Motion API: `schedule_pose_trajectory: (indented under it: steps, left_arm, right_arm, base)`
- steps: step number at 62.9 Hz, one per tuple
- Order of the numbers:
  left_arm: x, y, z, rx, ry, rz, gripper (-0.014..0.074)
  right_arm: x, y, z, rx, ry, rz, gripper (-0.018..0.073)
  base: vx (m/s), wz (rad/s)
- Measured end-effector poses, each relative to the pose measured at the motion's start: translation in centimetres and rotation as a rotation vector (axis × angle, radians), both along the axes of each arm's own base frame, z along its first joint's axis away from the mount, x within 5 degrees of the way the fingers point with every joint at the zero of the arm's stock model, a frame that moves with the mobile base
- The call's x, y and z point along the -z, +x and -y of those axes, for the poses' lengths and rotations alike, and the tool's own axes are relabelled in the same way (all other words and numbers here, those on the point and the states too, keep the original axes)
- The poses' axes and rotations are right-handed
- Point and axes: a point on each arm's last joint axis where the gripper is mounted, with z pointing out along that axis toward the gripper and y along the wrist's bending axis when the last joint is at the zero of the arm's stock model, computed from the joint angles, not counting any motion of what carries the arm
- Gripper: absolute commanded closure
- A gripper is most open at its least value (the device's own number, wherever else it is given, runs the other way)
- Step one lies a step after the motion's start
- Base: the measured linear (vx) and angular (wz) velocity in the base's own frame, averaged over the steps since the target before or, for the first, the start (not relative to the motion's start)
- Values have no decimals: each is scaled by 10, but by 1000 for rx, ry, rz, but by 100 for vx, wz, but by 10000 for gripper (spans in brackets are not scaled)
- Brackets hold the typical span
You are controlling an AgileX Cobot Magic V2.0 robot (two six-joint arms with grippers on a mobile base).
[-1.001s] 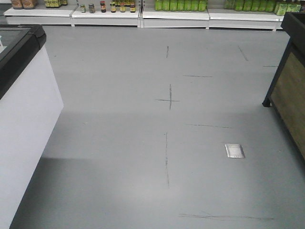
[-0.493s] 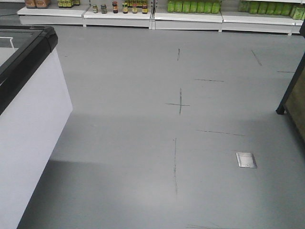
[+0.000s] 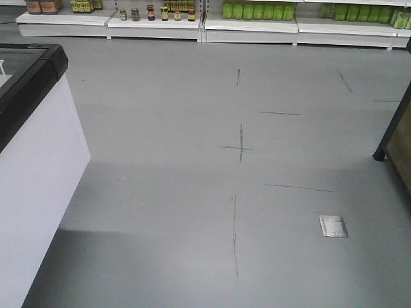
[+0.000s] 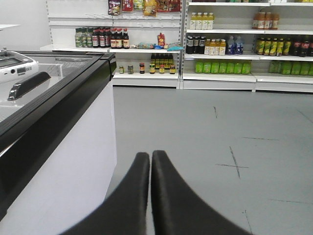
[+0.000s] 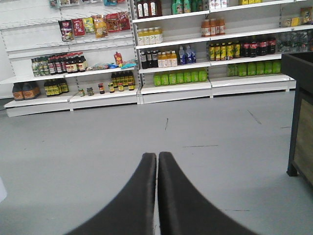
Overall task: Pick three apples into basket with both arms
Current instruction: 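Drive the base forward across the grey floor toward the produce tables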
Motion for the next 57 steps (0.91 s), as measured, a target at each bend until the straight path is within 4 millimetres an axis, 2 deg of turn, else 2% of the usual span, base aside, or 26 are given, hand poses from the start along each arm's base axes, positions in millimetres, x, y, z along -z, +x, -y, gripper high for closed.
schedule_pose_trajectory:
  steps: [57]
  left_arm:
    - [0, 0, 0, 0, 0, 0, 603]
  right_arm:
    - [0, 0, 0, 0, 0, 0, 564]
  base:
    - [20, -13]
